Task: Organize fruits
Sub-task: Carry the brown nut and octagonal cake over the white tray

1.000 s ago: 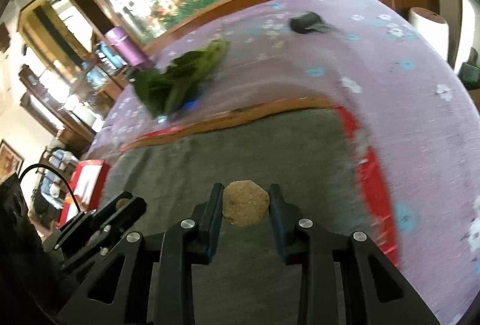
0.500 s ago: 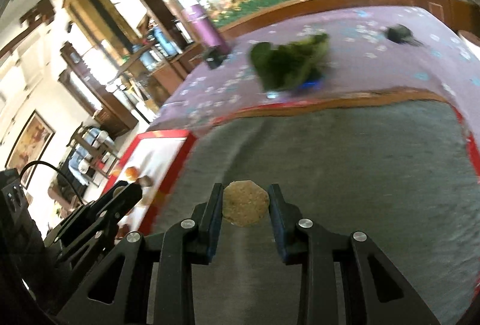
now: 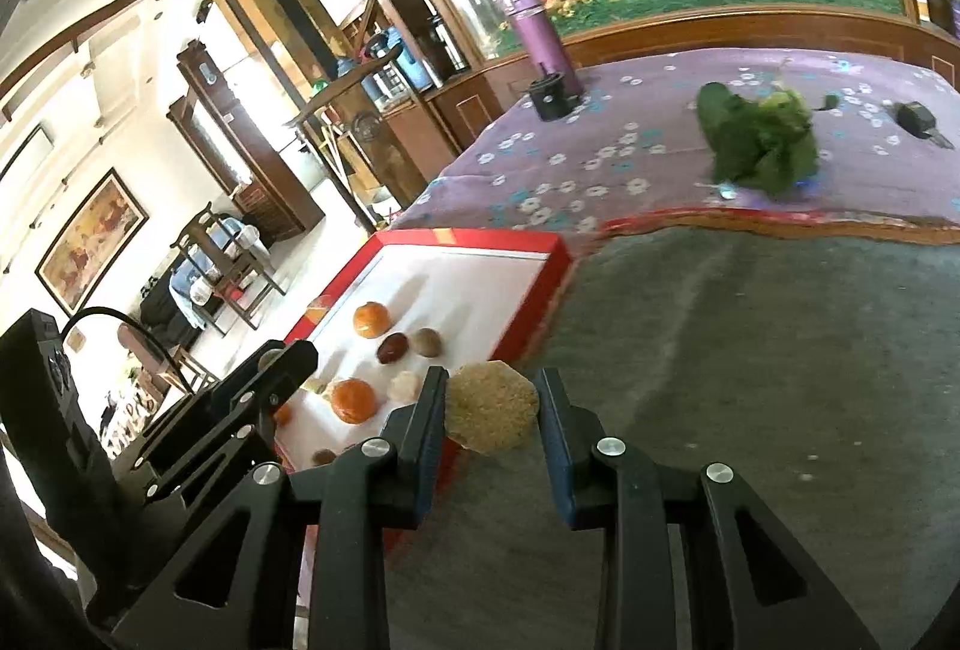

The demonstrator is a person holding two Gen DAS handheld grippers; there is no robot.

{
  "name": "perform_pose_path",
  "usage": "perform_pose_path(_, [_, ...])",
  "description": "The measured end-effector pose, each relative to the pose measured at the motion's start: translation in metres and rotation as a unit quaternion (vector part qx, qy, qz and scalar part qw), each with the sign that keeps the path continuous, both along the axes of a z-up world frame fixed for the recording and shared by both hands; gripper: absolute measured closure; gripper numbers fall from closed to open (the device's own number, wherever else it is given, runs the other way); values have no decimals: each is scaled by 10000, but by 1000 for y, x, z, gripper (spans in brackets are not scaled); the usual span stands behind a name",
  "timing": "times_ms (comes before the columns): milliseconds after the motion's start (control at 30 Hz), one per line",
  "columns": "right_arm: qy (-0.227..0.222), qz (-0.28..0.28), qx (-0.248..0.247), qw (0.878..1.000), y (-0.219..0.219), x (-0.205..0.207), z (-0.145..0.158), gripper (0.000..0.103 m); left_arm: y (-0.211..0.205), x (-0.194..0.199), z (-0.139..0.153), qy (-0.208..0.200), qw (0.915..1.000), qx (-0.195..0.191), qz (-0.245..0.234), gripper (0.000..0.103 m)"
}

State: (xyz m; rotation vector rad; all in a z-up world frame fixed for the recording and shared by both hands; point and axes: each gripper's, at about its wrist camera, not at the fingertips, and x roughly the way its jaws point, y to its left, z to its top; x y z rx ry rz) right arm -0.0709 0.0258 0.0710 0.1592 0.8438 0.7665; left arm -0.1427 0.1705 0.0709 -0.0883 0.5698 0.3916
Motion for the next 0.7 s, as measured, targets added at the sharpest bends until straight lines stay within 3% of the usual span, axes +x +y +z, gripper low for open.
perform_pose_path(433, [6,486,-108,9988,79,2,-11,73,57,-6,-13,84,9983,-73,568,84])
perform_pose_path(700, [101,640,-198,9977,106,6,-26,73,80,-2,-24,245,9970,-97,730,84])
